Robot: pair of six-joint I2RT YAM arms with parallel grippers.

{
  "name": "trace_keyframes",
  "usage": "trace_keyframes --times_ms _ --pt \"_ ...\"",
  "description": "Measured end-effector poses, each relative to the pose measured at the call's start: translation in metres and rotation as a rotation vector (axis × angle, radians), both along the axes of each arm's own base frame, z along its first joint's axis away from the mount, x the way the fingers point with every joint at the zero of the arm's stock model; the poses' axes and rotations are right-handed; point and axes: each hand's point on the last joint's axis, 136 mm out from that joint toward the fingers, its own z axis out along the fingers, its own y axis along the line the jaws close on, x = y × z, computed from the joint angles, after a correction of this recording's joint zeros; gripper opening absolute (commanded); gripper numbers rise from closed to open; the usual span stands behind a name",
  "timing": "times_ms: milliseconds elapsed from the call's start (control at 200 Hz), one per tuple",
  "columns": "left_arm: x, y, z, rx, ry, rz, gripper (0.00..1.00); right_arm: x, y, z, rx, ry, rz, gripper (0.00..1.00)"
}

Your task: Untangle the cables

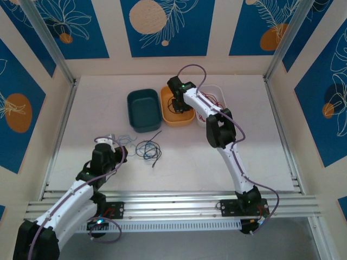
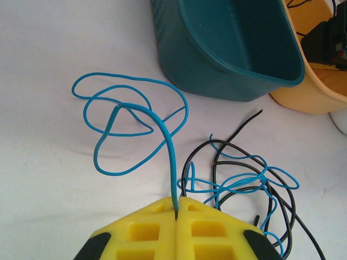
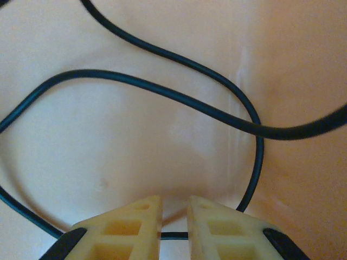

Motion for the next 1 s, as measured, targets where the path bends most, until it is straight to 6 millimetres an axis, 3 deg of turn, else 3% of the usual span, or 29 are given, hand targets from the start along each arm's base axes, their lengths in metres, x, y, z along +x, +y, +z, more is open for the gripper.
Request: trace_keyframes --times_ms 160,250,320,475,575,655,770,910,1000 --pt "0.000 0.000 0.000 -0.001 0.000 -0.001 0.00 -0.010 0.005 0.004 -0.012 0.014 0.014 0.22" --pt "0.000 -0.001 0.000 -0.004 0.001 -0.005 0.00 -0.015 0.009 0.018 -0.009 0.003 0.027 0.28" --pt "-0.001 -0.002 0.000 -0.009 0.003 -0.006 0.00 -0.017 0.014 0.038 0.005 -0.026 0.045 0.31" --pt "-0.001 -0.002 0.000 -0.014 0.005 -0.008 0.00 -0.031 0.026 0.102 0.061 -0.120 0.081 0.35" --pt "-0.001 -0.003 0.000 -0.021 0.007 -0.007 0.00 -0.057 0.034 0.138 0.099 -0.162 0.119 0.34" --pt "-0.001 -0.003 0.000 -0.027 0.010 -0.003 0.00 -0.084 0.045 0.151 0.135 -0.165 0.161 0.34" --pt "-0.001 -0.003 0.000 -0.029 0.014 -0.001 0.00 -0.134 0.069 0.141 0.208 -0.098 0.229 0.34" --pt "-0.002 -0.003 -0.001 -0.029 0.015 0.000 0.00 -0.190 0.098 0.097 0.286 0.068 0.283 0.31" --pt "-0.002 -0.002 -0.002 -0.030 0.023 0.003 0.00 -0.212 0.103 0.072 0.317 0.165 0.273 0.30"
